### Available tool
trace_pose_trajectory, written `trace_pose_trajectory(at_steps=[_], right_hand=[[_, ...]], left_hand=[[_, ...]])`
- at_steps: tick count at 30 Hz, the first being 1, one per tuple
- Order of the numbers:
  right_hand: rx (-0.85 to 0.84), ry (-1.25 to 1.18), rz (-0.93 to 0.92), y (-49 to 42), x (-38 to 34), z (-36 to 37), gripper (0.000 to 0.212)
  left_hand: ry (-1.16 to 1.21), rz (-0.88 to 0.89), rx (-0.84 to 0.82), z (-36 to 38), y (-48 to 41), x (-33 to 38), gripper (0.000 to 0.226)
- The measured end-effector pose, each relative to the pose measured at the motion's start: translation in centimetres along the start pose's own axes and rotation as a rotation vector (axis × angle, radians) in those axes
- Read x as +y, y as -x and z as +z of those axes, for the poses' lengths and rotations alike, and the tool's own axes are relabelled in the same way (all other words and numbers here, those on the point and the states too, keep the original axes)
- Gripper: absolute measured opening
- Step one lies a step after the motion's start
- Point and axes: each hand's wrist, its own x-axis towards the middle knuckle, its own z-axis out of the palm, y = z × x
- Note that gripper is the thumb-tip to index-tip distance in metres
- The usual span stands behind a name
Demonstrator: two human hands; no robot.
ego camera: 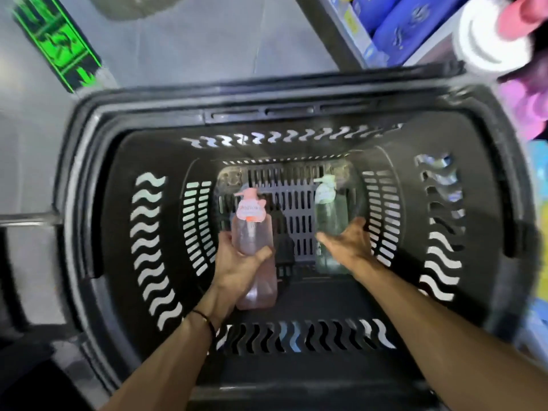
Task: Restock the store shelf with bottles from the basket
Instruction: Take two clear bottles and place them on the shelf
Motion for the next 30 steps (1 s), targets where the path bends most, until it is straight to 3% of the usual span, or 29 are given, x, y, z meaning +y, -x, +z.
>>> trace_pose_trajectory(at_steps=[5,9,12,19,28,30], right_hand=[[-0.167,-0.183,0.048,8.7,-0.3,-2.5,0.053],[-0.121,-0.314,-0.023,17.8,-1.7,-6.7,0.033],[-0.085,-0.381,-0.086,25.0,-4.1,-11.0,0.021],[-0.062,-0.437,-0.37,39.7,-10.9,-21.7,0.028],[-0.052,-0.479,-0.7,55.4,-18.2,-34.5,0.051],[-0.047,-0.485,-0.791,58.0,-19.7,-36.6,0.046]], left_hand=[[0.052,-0.025,0.005,-3.4,6.9,2.8,0.065],[0.091,-0.011,0.011,-6.8,13.7,6.6,0.08],[0.163,0.0,0.022,-9.3,19.2,9.7,0.079],[0.192,0.171,0.054,-14.4,32.9,18.7,0.048],[0.329,0.41,0.105,-18.4,49.8,29.5,0.053],[0.355,0.483,0.133,-19.4,53.2,31.6,0.058]])
